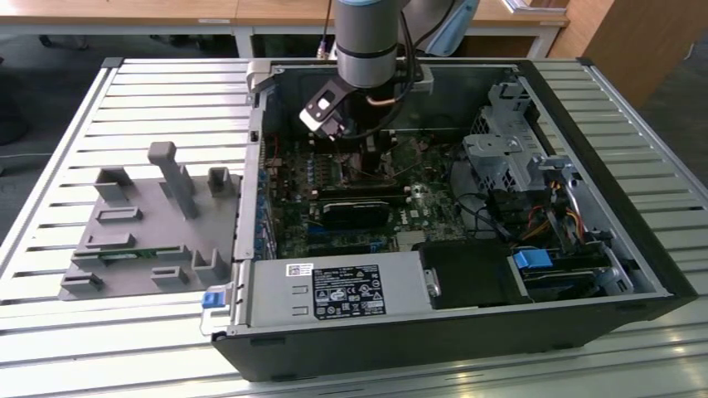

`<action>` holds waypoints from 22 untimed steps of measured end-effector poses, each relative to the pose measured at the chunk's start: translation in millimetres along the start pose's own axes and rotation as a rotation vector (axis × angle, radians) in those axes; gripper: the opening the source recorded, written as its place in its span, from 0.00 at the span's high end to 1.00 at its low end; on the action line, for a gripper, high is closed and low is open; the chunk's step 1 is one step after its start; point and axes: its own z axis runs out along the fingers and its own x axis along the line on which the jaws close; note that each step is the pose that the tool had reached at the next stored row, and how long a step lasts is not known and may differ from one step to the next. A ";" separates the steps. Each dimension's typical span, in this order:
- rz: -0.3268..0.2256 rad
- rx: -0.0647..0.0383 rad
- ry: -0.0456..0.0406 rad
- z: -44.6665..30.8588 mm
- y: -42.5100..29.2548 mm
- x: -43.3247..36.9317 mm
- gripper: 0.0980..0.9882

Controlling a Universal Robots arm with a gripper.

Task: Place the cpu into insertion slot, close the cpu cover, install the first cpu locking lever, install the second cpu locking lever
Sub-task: 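Place the cpu into insertion slot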

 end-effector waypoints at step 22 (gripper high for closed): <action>0.000 0.001 0.0002 5.5 -1.1 -2.8 0.50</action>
